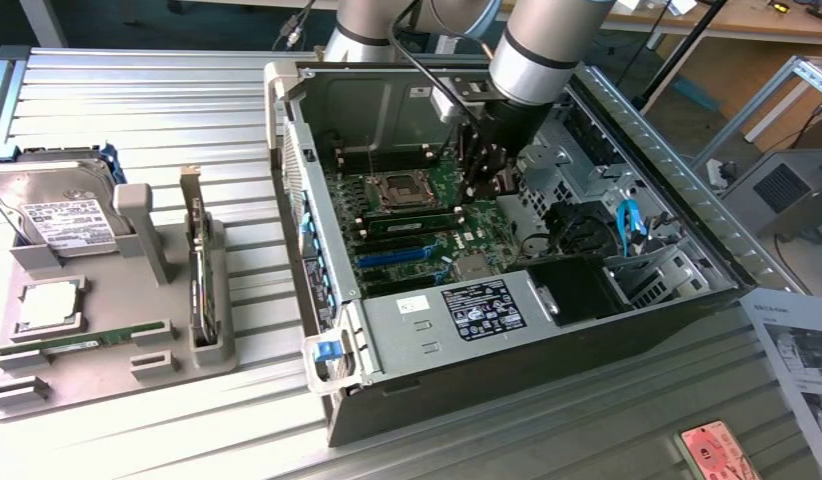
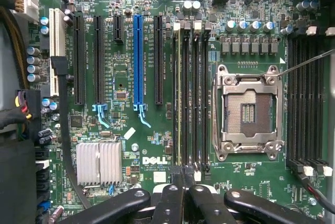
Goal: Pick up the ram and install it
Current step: 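Press down the ram until it locks into place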
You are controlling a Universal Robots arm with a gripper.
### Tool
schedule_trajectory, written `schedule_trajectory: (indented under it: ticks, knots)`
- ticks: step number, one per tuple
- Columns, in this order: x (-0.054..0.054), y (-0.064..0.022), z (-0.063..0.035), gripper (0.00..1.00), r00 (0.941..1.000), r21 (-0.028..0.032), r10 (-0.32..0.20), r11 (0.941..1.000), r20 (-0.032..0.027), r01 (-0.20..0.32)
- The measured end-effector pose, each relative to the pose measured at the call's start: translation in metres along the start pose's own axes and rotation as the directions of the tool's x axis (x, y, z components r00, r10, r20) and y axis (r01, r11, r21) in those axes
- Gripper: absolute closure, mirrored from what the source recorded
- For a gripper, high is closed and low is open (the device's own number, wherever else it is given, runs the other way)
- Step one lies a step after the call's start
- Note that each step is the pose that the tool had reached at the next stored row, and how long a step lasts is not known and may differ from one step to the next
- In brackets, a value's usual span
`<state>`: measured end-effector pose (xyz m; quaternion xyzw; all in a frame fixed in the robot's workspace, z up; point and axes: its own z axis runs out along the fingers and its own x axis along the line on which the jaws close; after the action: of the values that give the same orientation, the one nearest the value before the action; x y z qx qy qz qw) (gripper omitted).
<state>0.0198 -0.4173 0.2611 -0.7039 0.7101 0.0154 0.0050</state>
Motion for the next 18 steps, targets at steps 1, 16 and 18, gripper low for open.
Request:
schedule_trajectory:
  ticks: [1,16,18]
  knots:
    - [0.000,0.0000,0.0000,0.89,1.0000,0.0000,0.000,1.0000,0.0000,0.000]
    - [0.000,0.0099,0.0003,0.89,1.0000,-0.0001,-0.001,1.0000,-0.0003,0.001]
    - [0.000,0.0148,0.0006,0.89,1.0000,-0.0001,-0.001,1.0000,-0.0003,0.001]
